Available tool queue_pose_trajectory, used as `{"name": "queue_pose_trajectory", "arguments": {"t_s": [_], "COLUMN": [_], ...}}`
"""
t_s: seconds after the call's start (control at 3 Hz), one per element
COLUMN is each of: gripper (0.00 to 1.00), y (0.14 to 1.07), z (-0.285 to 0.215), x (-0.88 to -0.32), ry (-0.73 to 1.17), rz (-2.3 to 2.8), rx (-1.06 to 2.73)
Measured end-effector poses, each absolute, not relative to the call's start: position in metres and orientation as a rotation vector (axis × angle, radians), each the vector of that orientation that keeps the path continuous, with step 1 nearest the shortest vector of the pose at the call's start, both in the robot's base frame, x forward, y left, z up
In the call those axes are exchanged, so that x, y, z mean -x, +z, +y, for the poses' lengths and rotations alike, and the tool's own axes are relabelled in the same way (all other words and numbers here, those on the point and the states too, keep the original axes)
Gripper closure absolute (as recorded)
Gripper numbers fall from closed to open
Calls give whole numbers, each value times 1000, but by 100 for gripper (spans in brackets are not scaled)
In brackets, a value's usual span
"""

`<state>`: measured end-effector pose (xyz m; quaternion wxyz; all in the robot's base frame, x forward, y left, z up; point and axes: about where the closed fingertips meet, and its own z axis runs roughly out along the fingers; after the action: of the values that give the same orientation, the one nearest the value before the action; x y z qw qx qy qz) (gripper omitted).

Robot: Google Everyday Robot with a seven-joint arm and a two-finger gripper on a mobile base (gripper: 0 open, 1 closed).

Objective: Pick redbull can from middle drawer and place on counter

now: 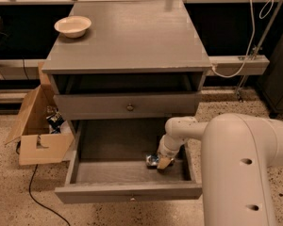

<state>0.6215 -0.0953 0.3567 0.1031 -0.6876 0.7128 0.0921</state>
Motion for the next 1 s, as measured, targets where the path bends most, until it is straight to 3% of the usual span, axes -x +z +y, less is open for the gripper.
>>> {"name": "queue_pose_trajectory", "arguments": {"t_s": [0.33, 0.67, 1.0], "gripper": [76, 98, 100], "y": [367, 415, 497], "z": [-104, -111, -127], "x": [-618, -612, -602], "ry": [322, 311, 273], "rz": [2049, 1934, 1797], "rx": [2001, 1961, 1931]}}
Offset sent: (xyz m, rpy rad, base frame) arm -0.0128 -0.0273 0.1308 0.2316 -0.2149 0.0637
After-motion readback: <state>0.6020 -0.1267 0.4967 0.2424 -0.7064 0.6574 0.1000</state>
